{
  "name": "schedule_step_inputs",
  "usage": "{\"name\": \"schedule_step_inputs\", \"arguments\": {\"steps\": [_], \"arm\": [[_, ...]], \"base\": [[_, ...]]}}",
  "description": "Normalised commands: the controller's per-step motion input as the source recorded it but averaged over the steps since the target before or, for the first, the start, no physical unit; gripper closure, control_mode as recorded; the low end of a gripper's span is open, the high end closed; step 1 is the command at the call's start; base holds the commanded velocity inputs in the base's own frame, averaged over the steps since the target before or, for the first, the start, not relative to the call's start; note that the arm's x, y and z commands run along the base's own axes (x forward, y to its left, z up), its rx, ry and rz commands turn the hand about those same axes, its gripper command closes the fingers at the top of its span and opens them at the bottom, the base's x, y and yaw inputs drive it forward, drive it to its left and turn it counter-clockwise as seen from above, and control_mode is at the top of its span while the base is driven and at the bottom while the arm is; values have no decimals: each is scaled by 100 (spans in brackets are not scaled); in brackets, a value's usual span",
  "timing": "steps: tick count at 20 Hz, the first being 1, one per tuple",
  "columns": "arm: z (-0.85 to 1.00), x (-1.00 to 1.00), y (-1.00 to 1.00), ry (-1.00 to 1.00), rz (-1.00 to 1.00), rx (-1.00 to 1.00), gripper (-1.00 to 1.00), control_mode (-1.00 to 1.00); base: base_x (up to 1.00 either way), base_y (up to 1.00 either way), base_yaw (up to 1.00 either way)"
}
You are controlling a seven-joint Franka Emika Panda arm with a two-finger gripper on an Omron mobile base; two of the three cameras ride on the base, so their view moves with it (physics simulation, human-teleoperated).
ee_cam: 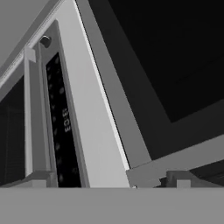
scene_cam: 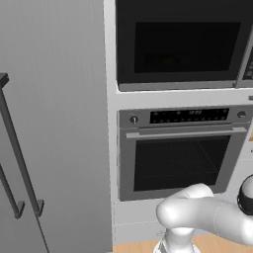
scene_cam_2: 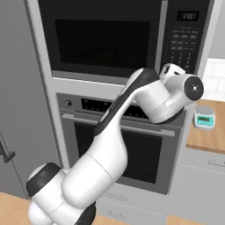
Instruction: Pick the lemon from the sink and place it in the bowl. Then pick the bowl and place it in the microwave. Then close the microwave door and press the start button.
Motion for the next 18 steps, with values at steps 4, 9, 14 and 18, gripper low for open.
{"name": "schedule_step_inputs", "arguments": {"steps": [4,9,14,18], "arm": [[0,21,-9,-2,-2,10,-100,-100],[-3,37,-7,-1,-2,10,-100,-100],[-15,31,-16,-1,-3,10,-100,-100],[-11,31,-13,-3,-3,11,-100,-100]], "base": [[0,0,0],[0,0,0],[0,0,0],[0,0,0]]}}
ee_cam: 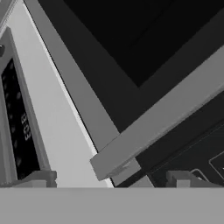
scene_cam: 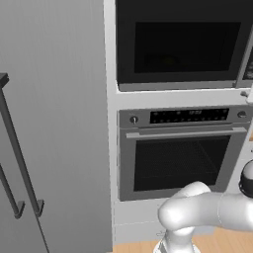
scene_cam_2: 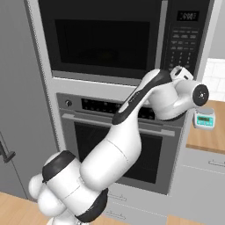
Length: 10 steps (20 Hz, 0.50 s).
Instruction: Pick the lemon from the sink and place it in the bowl. Then pick the bowl and place it in the microwave. Then close the microwave door and press the start button.
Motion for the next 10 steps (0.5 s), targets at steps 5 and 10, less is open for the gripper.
{"name": "schedule_step_inputs", "arguments": {"steps": [5,10], "arm": [[0,33,-14,-4,-2,11,-100,-100],[-7,38,-6,-5,-1,10,-100,-100]], "base": [[0,0,0],[0,0,0]]}}
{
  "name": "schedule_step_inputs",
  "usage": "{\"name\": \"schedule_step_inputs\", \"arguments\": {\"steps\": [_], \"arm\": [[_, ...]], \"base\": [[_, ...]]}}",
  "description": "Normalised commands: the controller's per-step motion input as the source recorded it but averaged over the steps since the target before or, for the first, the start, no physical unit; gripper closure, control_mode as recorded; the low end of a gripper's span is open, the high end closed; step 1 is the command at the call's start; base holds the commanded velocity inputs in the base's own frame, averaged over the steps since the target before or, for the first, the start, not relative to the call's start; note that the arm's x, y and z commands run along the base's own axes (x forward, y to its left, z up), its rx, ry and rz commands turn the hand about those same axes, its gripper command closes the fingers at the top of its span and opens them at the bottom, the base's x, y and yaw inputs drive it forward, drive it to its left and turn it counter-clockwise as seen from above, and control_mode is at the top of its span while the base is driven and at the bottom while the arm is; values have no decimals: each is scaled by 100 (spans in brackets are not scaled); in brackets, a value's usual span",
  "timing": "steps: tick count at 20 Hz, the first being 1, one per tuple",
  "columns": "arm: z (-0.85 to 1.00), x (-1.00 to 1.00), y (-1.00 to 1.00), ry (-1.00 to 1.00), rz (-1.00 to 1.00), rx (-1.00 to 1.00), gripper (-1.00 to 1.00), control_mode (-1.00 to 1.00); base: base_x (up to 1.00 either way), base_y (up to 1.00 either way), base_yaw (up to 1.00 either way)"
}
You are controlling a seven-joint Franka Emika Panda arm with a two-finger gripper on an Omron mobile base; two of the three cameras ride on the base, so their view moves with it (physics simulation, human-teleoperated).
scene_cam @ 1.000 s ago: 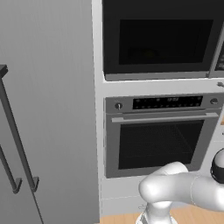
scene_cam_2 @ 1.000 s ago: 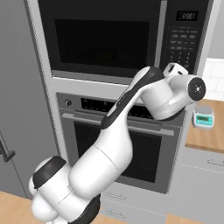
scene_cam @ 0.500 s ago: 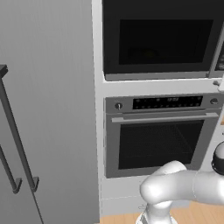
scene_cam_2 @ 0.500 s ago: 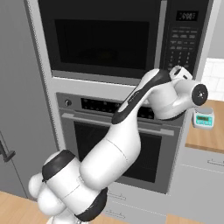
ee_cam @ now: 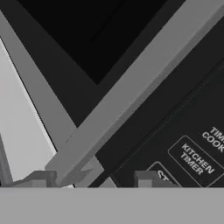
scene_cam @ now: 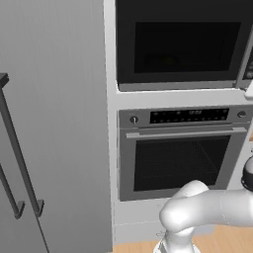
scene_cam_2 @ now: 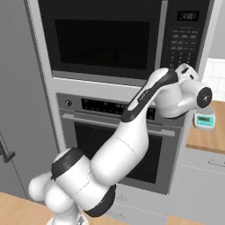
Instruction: Pick the lemon from the sink and place it in the bowl. Then pick the bowl and place it in the microwave. Then close the microwave door and press the start button.
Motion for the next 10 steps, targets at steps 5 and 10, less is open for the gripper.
{"name": "schedule_step_inputs", "arguments": {"steps": [5,10], "arm": [[-34,12,-1,-11,-1,9,-100,-100],[-49,-95,10,-8,0,4,-100,-100]], "base": [[0,0,0],[0,0,0]]}}
